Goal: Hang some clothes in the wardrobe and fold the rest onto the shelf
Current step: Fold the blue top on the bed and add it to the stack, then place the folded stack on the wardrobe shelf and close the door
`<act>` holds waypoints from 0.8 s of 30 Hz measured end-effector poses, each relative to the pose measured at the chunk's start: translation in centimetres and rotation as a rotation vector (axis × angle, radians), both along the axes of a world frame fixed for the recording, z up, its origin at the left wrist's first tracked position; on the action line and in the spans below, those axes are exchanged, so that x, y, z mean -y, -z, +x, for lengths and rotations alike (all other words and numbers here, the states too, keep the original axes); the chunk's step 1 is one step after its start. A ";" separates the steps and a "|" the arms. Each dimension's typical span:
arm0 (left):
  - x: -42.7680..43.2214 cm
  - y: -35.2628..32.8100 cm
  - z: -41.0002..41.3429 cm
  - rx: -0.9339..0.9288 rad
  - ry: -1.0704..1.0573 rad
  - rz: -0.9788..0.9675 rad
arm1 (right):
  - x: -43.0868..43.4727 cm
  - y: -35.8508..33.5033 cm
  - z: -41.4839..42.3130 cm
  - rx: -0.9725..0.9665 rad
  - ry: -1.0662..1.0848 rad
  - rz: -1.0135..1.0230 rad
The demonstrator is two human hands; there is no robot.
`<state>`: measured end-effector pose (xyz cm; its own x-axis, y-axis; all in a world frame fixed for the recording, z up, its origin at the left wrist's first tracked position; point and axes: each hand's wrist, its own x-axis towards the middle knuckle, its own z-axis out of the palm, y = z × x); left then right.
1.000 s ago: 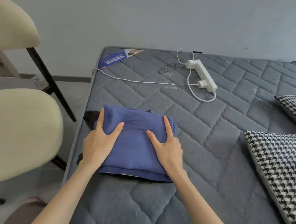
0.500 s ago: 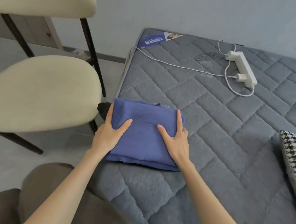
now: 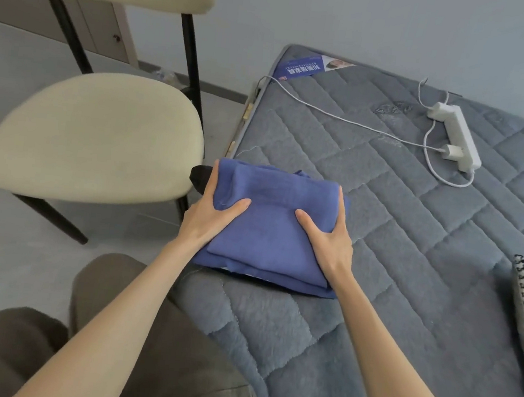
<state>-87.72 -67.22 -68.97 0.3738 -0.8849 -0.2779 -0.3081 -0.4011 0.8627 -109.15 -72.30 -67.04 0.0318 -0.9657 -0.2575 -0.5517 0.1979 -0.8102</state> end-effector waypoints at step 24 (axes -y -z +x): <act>-25.4 -13.7 35.8 0.085 -0.763 -0.381 | -11.8 -14.9 43.7 0.189 -0.774 -0.265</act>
<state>-51.96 -41.85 -55.26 0.9110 -0.4100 0.0433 -0.1417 -0.2128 0.9668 -65.44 -60.53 -52.10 0.7301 -0.6814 0.0505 -0.3042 -0.3903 -0.8690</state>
